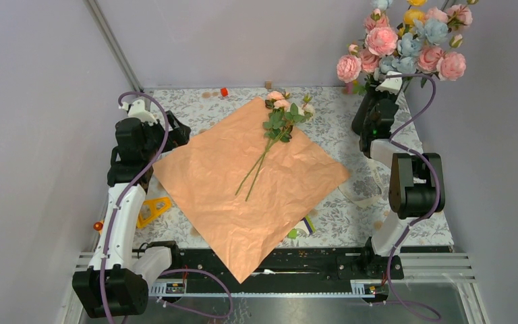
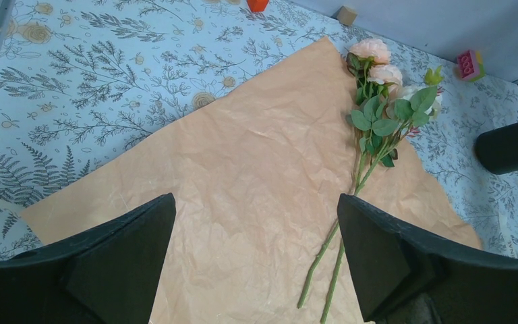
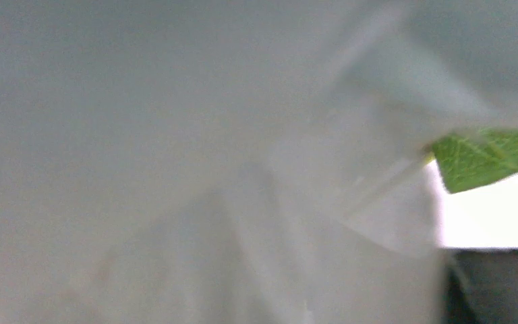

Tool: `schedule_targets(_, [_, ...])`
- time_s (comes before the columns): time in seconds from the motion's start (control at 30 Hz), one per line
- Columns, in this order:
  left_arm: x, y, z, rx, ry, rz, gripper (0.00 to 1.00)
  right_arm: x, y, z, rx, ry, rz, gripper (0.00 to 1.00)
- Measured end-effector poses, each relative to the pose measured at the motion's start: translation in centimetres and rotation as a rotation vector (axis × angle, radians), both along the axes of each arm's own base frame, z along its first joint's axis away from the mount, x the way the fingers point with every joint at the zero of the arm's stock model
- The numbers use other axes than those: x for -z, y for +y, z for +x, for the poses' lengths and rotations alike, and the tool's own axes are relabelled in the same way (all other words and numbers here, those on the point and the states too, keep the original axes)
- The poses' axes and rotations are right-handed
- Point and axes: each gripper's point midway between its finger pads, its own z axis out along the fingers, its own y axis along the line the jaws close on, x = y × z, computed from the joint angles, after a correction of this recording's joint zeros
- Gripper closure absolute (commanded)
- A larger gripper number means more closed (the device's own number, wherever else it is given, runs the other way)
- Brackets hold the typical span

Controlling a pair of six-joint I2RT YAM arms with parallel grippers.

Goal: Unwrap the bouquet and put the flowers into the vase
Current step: Insert the fake flower into the vase.

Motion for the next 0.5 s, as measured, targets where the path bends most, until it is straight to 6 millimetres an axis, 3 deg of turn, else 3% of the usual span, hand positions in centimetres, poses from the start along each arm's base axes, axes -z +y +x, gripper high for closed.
schedule_targets(0.17, [0.2,0.0,-0.1,0.001,0.004,0.0,0.01,0.5,0.6,-0.8,0.007,0.022,-0.021,0.27])
schedule_targets(0.4, [0.5,-0.1,-0.1,0.004,0.004,-0.001,0.01,1.4,3.9,-2.8,-0.019,0.066,-0.061,0.16])
schedule_targets(0.5, [0.4,-0.1,-0.2,0.004,0.002,-0.001,0.01,1.9,4.0,-3.6,-0.018,0.08,-0.058,0.14])
